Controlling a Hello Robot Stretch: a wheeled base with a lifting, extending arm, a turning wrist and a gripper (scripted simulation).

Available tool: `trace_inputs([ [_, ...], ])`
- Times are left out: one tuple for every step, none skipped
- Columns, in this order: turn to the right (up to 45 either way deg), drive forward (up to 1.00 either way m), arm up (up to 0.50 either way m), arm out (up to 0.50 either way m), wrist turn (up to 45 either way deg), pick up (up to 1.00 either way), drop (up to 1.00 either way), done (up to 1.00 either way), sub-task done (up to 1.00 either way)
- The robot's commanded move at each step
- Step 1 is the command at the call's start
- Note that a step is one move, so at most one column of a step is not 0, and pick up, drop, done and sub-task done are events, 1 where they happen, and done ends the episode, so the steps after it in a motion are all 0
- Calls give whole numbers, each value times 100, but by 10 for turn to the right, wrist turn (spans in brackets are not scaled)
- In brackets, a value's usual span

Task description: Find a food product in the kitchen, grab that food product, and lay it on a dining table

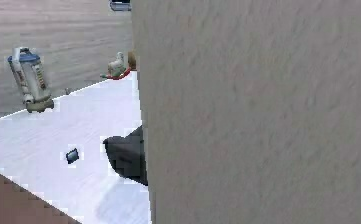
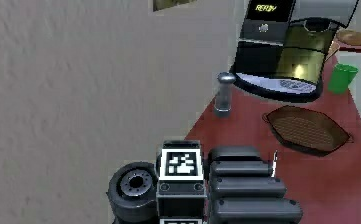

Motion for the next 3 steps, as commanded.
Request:
trace_inputs([
  [-450,0,0,0,0,0,0,0,0],
  [-180,0,0,0,0,0,0,0,0],
  [0,10,0,0,0,0,0,0,0],
])
